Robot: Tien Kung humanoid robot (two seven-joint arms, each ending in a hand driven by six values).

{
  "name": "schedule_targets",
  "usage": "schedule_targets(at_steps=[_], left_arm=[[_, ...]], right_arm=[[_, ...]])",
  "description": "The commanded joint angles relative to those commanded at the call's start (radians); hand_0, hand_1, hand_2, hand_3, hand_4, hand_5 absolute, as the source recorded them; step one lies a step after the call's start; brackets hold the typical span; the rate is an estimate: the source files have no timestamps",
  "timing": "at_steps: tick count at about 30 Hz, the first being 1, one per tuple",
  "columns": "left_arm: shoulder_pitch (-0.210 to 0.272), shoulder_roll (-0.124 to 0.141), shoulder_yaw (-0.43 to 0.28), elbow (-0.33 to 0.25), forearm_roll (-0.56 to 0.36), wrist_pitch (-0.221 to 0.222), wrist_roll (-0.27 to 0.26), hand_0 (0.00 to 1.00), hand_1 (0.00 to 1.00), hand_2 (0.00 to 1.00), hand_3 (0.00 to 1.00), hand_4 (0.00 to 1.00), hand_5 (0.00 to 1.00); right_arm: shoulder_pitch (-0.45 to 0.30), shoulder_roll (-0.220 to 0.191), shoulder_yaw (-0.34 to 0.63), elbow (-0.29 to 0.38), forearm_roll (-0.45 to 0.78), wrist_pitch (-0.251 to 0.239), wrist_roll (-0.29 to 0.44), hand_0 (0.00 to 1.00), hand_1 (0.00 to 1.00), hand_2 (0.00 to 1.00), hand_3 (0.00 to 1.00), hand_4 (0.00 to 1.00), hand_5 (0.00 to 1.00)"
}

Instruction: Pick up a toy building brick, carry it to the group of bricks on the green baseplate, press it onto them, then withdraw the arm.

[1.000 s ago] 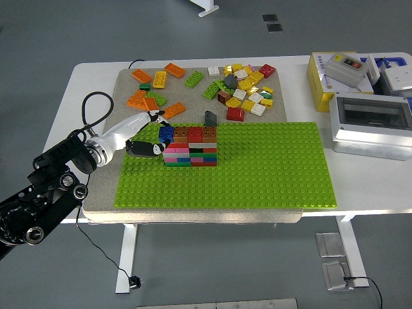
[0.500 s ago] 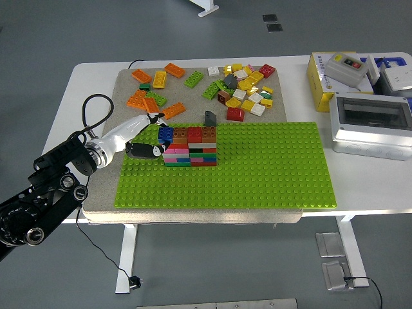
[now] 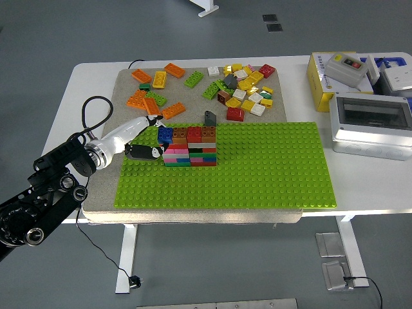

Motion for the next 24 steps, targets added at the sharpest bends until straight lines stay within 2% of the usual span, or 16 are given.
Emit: schedule_targets(at_steps=[1,2,20,21,24], left_arm=[[0.0,0.0,0.0,0.0,0.0,0.0,0.0,0.97,0.979,0.998,0.657,0.401,0.254],[-0.001,0.0,0.0,0.001,-0.001,0.0,0.0,0.97,0.982,0.998,0.706,0.432,0.262],[-0.004,-0.003,0.003,0.007,-0.007,-0.003,0.003,0.966,0.982,0.998,0.715,0.451,0.279],[-0.004,-0.003,0.004,0.007,-0.008,-0.004,0.003,0.966,0.983,0.998,0.749,0.501,0.307],[-0.005,-0.003,0.004,0.008,-0.008,-0.004,0.003,0.966,0.983,0.998,0.749,0.501,0.307]], right_arm=[[0.0,0.0,0.0,0.0,0.0,0.0,0.0,0.781,0.764,0.809,0.813,0.575,0.998],[0.0,0.0,0.0,0.0,0.0,0.0,0.0,0.782,0.763,0.807,0.812,0.575,0.998],[0.002,-0.002,-0.018,0.0,0.018,0.0,0.007,0.782,0.762,0.807,0.811,0.575,0.998],[0.002,-0.002,-0.017,0.0,0.017,0.0,0.007,0.782,0.761,0.807,0.811,0.575,0.998],[0.003,-0.002,-0.015,0.0,0.015,0.0,0.007,0.782,0.761,0.807,0.811,0.575,0.998]])
